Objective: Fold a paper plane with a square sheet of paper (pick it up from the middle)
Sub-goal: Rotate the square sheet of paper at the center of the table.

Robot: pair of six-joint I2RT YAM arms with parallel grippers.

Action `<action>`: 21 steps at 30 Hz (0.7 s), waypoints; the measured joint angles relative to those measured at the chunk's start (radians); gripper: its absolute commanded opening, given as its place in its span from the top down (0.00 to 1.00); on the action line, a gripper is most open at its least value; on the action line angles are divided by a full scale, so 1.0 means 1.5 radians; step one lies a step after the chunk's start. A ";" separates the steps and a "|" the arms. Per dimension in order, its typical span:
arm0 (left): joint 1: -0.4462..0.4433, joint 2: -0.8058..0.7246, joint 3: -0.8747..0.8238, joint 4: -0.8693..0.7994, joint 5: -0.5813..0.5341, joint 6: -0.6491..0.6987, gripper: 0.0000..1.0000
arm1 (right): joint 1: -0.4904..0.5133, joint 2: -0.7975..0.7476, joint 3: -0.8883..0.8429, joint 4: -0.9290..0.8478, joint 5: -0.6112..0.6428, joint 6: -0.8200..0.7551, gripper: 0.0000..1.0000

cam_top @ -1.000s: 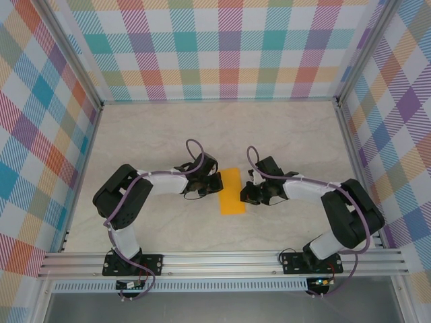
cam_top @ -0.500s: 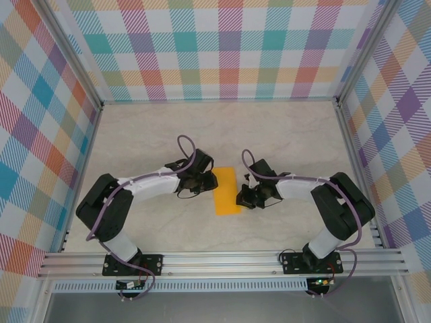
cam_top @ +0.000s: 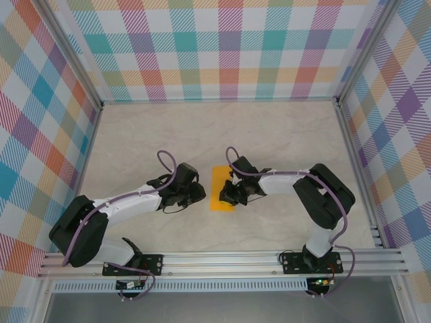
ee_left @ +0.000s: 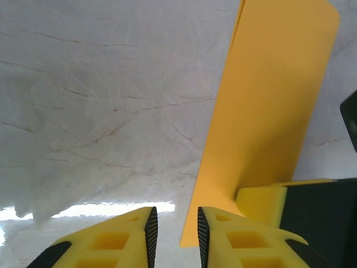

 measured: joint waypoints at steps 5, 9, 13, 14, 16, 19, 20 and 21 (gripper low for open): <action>0.000 0.000 -0.017 0.043 0.010 -0.012 0.74 | 0.000 0.003 0.063 -0.043 0.017 -0.030 0.91; 0.000 0.000 -0.020 0.062 0.011 -0.022 0.74 | 0.000 0.002 0.111 -0.094 0.040 -0.077 0.91; 0.000 0.000 -0.021 0.073 0.012 -0.024 0.74 | 0.000 -0.006 0.115 -0.164 0.073 -0.123 0.91; 0.000 0.000 -0.022 0.074 0.012 -0.025 0.74 | 0.000 -0.007 0.114 -0.181 0.078 -0.132 0.91; 0.000 0.000 -0.026 0.073 0.012 -0.027 0.74 | 0.000 -0.016 0.102 -0.205 0.084 -0.146 0.91; 0.000 0.000 -0.030 0.070 0.012 -0.027 0.74 | 0.001 -0.038 0.076 -0.227 0.086 -0.153 0.91; 0.000 0.000 -0.030 0.070 0.012 -0.027 0.74 | 0.001 -0.044 0.069 -0.231 0.085 -0.153 0.91; 0.000 0.000 -0.030 0.070 0.012 -0.027 0.74 | 0.001 -0.047 0.062 -0.232 0.084 -0.153 0.91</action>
